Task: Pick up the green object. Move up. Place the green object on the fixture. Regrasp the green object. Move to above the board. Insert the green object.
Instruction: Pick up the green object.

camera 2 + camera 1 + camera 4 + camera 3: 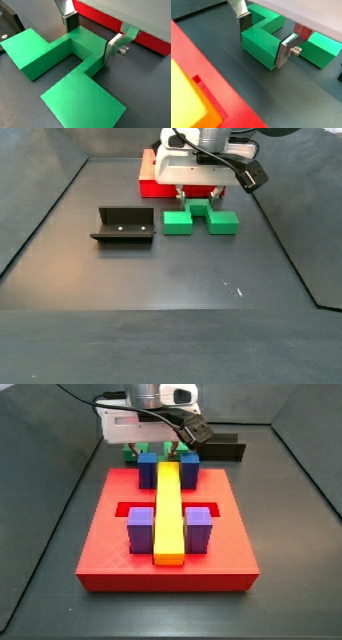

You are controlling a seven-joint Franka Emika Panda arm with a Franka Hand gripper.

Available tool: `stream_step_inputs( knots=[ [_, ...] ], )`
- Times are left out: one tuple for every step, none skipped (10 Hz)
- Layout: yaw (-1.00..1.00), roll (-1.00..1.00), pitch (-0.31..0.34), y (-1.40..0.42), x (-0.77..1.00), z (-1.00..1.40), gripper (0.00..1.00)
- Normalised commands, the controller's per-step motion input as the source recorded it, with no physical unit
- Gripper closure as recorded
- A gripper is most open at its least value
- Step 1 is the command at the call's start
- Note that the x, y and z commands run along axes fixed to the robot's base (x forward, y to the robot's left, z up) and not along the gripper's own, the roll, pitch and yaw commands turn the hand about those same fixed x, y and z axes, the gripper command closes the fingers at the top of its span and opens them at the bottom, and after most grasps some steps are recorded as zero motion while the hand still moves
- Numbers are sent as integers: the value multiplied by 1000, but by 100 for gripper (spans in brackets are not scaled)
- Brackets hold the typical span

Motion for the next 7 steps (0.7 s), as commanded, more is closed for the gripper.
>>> stream_step_inputs(
  knots=[
    [0,0,0,0,0,0,100],
    [0,0,0,0,0,0,100],
    [0,0,0,0,0,0,100],
    [0,0,0,0,0,0,100],
    [0,0,0,0,0,0,100],
    [0,0,0,0,0,0,100],
    [0,0,0,0,0,0,100]
  ],
)
